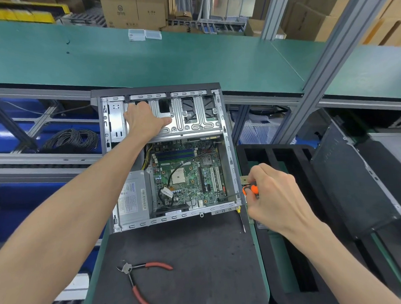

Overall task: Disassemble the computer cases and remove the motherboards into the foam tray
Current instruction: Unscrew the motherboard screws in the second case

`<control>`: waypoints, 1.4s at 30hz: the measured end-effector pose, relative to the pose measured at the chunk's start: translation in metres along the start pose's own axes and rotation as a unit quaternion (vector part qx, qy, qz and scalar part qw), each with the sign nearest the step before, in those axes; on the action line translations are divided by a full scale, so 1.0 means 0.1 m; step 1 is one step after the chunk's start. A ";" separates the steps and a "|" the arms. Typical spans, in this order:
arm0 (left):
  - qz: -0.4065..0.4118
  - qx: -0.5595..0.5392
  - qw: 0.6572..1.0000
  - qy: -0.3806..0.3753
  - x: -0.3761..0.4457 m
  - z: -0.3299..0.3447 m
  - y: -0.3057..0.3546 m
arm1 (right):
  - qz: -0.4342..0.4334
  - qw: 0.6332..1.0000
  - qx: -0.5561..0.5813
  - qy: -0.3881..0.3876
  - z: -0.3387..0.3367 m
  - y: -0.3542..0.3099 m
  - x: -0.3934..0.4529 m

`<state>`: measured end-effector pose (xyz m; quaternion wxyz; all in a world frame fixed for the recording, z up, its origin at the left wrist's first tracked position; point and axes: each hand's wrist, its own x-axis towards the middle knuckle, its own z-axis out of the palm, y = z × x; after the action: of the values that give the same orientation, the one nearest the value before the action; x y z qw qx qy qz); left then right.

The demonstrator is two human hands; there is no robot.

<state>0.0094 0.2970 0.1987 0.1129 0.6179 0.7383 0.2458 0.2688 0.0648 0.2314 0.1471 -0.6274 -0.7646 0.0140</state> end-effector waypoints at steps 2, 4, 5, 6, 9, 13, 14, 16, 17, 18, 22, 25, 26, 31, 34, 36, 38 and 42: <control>0.001 0.004 1.000 0.002 0.00 0.00 0.00 | -0.005 1.000 0.005 0.009 0.00 0.00 0.00; 0.002 0.003 1.000 0.004 0.00 0.00 -0.01 | -0.007 1.000 0.004 0.011 0.00 -0.01 0.00; 0.003 0.002 1.000 0.005 0.00 0.01 -0.01 | -0.008 1.000 0.003 0.010 0.01 -0.01 0.00; 0.003 0.001 1.000 0.004 0.00 0.01 -0.01 | -0.008 1.000 0.002 0.008 0.01 -0.01 0.00; 0.003 0.002 1.000 0.004 0.00 0.01 0.00 | -0.009 1.000 0.003 0.009 0.02 0.00 0.00; 0.003 0.003 1.000 0.007 0.00 0.01 -0.01 | -0.008 1.000 0.007 0.014 0.01 0.00 0.00; 0.002 0.003 1.000 0.007 0.01 0.01 -0.01 | -0.008 1.000 0.009 0.016 0.01 0.00 -0.01; 0.000 0.002 1.000 0.006 0.01 0.01 -0.01 | -0.009 1.000 0.010 0.018 0.01 0.01 -0.01; 0.000 0.002 1.000 0.006 0.01 0.02 -0.01 | -0.008 1.000 0.010 0.018 0.01 0.01 -0.01; 0.001 0.001 1.000 0.006 0.01 0.02 -0.01 | -0.008 1.000 0.011 0.019 0.02 0.02 -0.01; 0.003 -0.003 1.000 0.007 0.02 0.02 -0.02 | -0.007 1.000 0.013 0.020 0.03 0.03 -0.01; 0.005 0.002 1.000 0.008 0.03 0.02 -0.03 | -0.008 1.000 0.011 0.022 0.04 0.02 -0.01; 0.005 0.002 1.000 0.008 0.03 0.02 -0.03 | -0.007 1.000 0.010 0.023 0.04 0.02 -0.01; 0.004 0.005 1.000 0.006 0.02 0.01 -0.02 | -0.008 1.000 0.006 0.025 0.03 0.03 -0.02; 0.002 0.009 1.000 0.005 0.02 0.01 -0.01 | -0.004 1.000 0.004 0.019 0.04 0.04 -0.01; 0.004 0.009 1.000 0.006 0.02 0.01 0.00 | -0.005 1.000 0.006 0.023 0.04 0.05 -0.02; 0.003 0.009 1.000 0.007 0.01 0.00 0.00 | -0.005 1.000 0.009 0.026 0.04 0.05 -0.03; 0.005 0.005 1.000 0.007 0.00 0.00 0.00 | -0.005 1.000 0.009 0.026 0.05 0.04 -0.02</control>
<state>0.0091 0.2970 0.1989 0.1037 0.6200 0.7374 0.2470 0.2718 0.0643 0.2258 0.1725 -0.6219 -0.7638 0.0043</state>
